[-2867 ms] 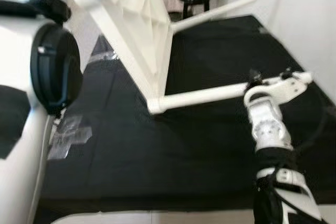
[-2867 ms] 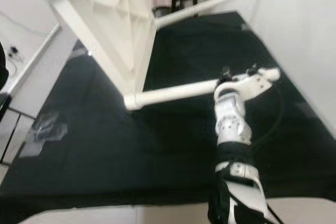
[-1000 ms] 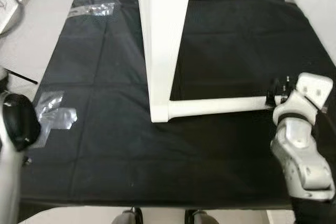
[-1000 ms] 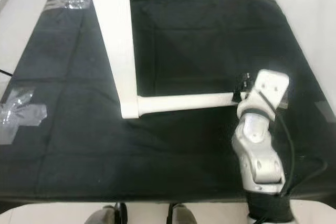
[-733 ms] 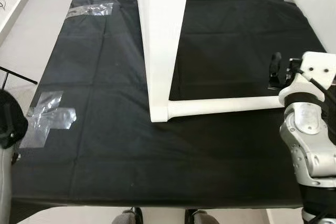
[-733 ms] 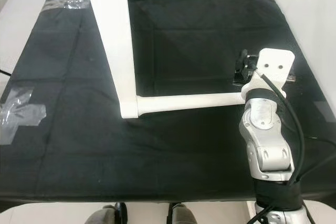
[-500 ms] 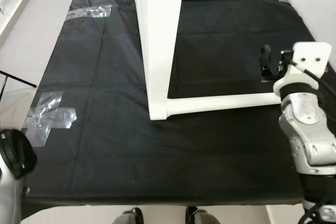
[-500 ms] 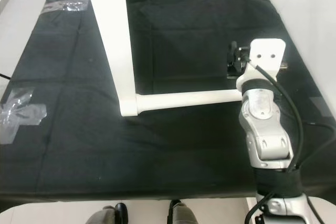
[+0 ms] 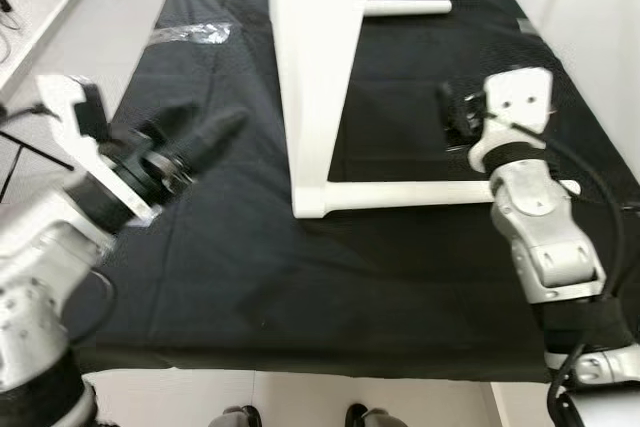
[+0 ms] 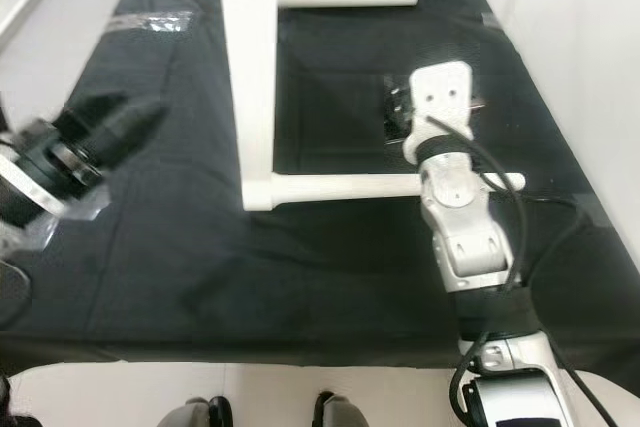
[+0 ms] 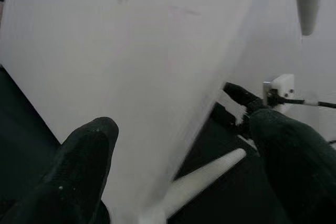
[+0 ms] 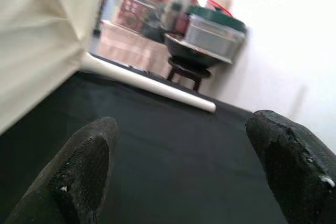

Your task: Building children table

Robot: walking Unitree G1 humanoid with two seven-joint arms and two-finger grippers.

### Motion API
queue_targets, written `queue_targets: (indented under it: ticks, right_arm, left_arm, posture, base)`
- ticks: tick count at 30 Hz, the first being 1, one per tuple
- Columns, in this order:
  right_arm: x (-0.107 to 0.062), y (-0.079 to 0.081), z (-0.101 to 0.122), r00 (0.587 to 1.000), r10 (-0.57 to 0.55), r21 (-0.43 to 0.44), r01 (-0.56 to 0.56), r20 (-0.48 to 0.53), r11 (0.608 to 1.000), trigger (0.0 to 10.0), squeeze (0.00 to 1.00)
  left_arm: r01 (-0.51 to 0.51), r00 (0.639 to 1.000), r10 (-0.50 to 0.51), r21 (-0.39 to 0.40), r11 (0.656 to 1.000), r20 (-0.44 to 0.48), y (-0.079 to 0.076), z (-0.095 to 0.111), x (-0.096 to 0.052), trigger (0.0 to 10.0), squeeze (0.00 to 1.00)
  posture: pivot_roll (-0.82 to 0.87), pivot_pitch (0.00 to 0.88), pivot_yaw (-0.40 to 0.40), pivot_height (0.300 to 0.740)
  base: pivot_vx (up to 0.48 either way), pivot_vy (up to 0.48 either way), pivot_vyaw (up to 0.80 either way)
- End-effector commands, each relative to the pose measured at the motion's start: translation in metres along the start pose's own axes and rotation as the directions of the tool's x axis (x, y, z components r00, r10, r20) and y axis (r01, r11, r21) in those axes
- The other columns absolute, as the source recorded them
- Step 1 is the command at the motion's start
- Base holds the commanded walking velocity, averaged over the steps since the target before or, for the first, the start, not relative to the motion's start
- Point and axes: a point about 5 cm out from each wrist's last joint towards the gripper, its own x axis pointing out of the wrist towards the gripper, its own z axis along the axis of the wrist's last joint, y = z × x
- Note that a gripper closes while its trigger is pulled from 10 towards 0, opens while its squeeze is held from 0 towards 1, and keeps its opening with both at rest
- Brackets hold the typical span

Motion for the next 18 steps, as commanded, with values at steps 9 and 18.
queue_targets:
  ticks: [9,18]
  right_arm:
    - [0.000,-0.012,-0.002,1.000,0.018,-0.187,-0.015,0.015,0.982,10.0,0.00]
    - [-0.015,0.014,-0.033,0.992,0.044,-0.037,-0.048,-0.116,0.998,10.0,0.00]
  left_arm:
    - [-0.049,0.995,0.025,-0.254,0.966,-0.098,-0.014,-0.077,0.014,10.0,0.00]
    - [-0.167,0.985,0.161,-0.106,0.980,-0.067,0.001,-0.075,0.030,10.0,0.00]
  posture:
    - [0.04,0.129,-0.073,0.740]
    - [0.03,0.138,-0.077,0.740]
  base:
    - [0.000,0.000,0.00]
    - [0.000,0.000,0.00]
